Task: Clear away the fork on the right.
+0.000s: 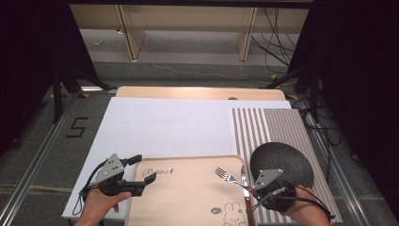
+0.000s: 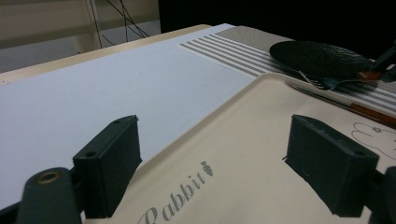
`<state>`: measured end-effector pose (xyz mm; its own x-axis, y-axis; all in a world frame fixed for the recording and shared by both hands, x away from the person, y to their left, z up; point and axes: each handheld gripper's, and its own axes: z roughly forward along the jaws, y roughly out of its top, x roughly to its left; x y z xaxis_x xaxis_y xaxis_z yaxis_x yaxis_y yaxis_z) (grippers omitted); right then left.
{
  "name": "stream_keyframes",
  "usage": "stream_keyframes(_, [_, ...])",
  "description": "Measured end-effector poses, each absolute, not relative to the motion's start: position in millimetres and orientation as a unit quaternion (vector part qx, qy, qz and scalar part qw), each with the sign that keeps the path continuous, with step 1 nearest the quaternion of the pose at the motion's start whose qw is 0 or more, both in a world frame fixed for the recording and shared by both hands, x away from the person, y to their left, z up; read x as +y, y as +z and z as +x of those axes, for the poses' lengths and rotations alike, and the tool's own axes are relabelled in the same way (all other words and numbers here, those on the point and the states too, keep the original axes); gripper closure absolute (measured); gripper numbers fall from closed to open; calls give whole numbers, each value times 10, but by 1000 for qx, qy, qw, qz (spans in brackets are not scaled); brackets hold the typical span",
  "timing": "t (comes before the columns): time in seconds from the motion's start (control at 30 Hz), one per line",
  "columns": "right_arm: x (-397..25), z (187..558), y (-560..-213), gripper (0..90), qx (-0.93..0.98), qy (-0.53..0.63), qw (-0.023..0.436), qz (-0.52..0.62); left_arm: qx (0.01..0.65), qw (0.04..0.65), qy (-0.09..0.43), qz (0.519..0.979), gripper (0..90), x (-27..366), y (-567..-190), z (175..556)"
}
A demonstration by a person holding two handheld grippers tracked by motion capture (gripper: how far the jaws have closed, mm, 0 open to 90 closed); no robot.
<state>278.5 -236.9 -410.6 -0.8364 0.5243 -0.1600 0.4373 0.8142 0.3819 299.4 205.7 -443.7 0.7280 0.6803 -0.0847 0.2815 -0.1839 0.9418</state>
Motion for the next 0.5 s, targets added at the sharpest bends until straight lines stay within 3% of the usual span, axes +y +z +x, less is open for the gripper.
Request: stream_keyframes(0.5, [-2074,2774,-4170,771,951,170,113,234,321,552,182,748,171,2062,-4433,2993])
